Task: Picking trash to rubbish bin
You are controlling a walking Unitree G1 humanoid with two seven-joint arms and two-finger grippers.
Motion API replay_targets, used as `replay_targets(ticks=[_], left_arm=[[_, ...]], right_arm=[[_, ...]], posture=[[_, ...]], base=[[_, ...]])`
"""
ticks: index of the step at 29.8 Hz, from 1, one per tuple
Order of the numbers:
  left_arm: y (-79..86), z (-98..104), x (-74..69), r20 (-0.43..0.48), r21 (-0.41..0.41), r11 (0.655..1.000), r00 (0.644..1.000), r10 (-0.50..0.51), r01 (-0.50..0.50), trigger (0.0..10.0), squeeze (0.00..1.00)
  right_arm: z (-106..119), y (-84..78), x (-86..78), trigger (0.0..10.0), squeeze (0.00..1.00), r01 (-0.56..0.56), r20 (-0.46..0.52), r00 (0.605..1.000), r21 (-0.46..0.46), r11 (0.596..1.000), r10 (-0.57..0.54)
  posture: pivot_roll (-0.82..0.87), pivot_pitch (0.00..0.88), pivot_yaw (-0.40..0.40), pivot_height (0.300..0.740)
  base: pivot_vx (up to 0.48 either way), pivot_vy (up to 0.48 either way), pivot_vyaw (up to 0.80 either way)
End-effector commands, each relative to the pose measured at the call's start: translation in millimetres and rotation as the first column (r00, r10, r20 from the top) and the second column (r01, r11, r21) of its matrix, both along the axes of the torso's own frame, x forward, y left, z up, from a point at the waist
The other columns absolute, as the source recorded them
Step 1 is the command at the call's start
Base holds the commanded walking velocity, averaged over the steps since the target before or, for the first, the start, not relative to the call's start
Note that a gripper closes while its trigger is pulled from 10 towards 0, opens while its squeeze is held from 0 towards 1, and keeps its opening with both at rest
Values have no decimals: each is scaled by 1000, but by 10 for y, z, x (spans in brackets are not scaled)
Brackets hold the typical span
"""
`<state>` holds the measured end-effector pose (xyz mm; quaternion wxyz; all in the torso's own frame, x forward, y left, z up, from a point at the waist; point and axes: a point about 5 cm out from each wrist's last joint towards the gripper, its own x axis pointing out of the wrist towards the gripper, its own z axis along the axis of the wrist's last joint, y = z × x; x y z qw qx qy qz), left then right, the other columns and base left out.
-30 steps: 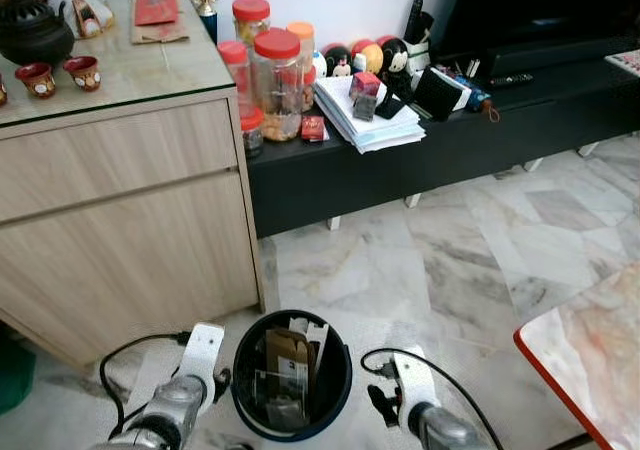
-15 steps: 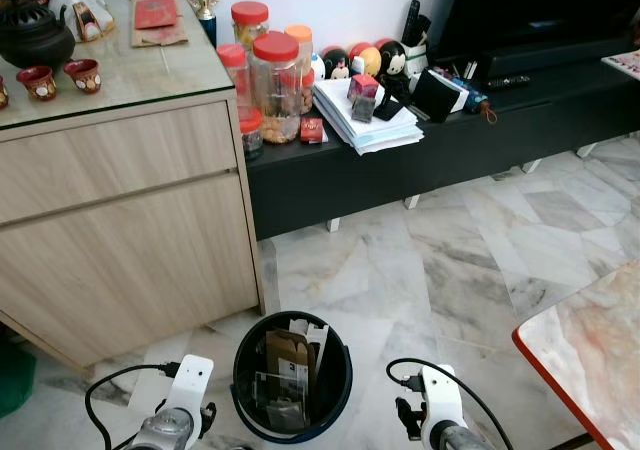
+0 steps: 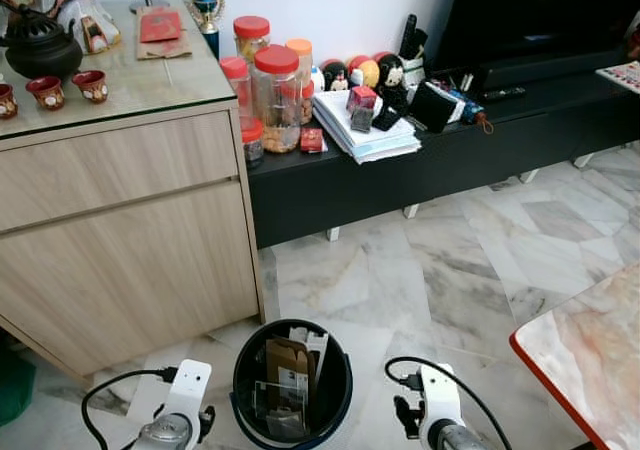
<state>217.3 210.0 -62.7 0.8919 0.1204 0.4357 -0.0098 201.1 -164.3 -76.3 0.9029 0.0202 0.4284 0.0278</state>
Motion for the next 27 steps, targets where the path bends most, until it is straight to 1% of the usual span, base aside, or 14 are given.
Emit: replay_targets(ticks=[1,8,19,27], left_arm=[[-20,-46,-72,-24,3,1000,1000,-15,15,10000,0],[-30,-56,-87,-30,3,1000,999,-24,24,10000,0],[-41,-47,-67,-21,-2,1000,999,-24,24,10000,0],[-52,-38,-49,-14,-6,1000,1000,-23,23,10000,0]], right_arm=[[-20,-25,-41,10000,0,26,-10,1000,3,1000,-26],[-30,-24,-62,10000,0,33,-13,999,12,999,-33],[-1,9,-5,10000,0,21,5,1000,20,1000,-21],[-6,6,-17,10000,0,23,6,1000,27,999,-23]], posture=[[92,0,-62,740],[87,0,-64,740],[89,0,-68,740],[91,6,-73,740]], base=[[-281,0,0],[-41,0,0],[0,0,0],[0,0,0]])
